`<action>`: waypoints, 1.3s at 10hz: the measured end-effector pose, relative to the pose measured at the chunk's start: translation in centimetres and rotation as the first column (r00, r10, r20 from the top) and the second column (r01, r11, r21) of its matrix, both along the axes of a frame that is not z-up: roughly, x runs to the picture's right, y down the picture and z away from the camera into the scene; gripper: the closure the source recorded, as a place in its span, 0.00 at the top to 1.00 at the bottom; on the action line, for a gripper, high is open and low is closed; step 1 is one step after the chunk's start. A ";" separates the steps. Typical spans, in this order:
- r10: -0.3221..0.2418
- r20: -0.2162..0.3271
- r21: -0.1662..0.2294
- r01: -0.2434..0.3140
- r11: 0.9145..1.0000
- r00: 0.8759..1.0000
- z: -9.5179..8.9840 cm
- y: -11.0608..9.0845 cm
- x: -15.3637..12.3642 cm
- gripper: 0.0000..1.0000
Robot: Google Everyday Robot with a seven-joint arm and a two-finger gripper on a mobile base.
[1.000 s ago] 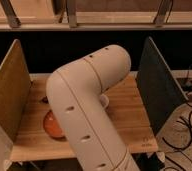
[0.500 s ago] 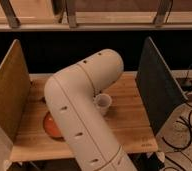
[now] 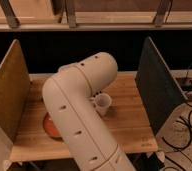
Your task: Wipe the white sponge on the table
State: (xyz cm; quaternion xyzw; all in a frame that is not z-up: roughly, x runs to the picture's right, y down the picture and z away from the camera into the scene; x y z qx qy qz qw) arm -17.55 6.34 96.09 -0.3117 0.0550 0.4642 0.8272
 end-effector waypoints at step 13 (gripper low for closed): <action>-0.137 -0.004 -0.018 0.136 0.990 0.991 1.4 -1.4 -0.9 0.00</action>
